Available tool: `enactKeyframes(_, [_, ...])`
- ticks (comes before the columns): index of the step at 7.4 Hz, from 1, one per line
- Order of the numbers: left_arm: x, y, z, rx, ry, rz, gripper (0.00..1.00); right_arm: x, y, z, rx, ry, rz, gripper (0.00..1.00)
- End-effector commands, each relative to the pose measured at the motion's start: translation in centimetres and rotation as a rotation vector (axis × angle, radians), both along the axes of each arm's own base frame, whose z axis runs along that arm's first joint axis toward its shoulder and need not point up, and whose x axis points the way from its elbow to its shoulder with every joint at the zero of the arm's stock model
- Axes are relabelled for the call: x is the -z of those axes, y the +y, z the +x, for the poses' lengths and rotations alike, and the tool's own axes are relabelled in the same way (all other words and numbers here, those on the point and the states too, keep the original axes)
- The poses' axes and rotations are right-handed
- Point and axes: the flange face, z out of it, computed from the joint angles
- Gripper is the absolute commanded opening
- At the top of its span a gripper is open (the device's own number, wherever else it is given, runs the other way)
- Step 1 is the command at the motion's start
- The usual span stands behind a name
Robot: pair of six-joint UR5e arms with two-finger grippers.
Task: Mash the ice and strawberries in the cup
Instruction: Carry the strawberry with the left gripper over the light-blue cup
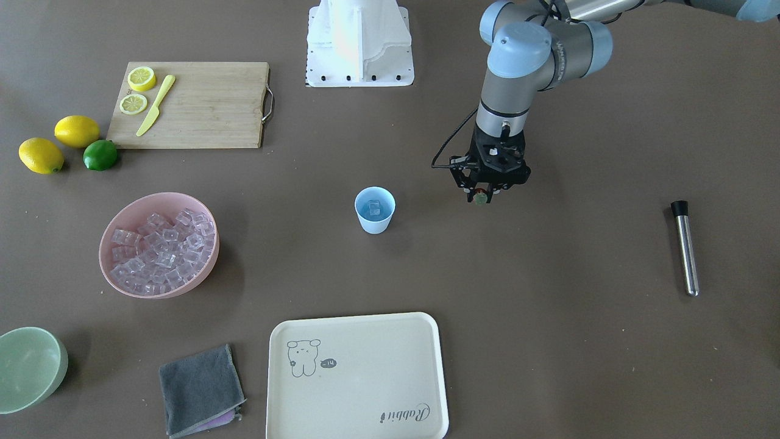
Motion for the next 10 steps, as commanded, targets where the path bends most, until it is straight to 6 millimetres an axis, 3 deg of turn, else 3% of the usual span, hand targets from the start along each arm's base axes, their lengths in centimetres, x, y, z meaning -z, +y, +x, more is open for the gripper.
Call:
enactKeyframes(1, [8.6,-1.8,2.8,0.024,0.093,0.024,0.0,-0.5,0.4,0.0,0.0,0.0,-0.009,0.91])
enactKeyframes(3, [10.3,-5.2,7.8,0.055,0.125,0.005,0.0,-0.5,0.5,-0.1,0.001,0.0,-0.011,0.9])
enactKeyframes(4, [9.9,-5.0,8.5,0.057,0.123,-0.011,0.0,-0.3,0.5,-0.1,0.001,0.0,-0.006,0.9])
enactKeyframes(5, [8.4,-4.8,8.2,0.058,0.11,-0.026,0.0,-0.1,0.4,-0.1,0.0,-0.002,-0.004,0.9])
enactKeyframes(6, [6.4,-4.0,7.3,0.055,0.103,-0.033,0.0,0.0,0.3,-0.1,0.0,-0.002,-0.001,0.9])
enactKeyframes(7, [4.9,-3.2,7.6,0.045,0.089,-0.042,0.0,0.2,0.2,-0.1,0.0,-0.002,0.002,0.9])
enactKeyframes(10, [5.1,0.4,10.9,0.021,0.096,-0.081,0.0,1.0,0.1,-0.2,-0.004,-0.002,0.013,0.9])
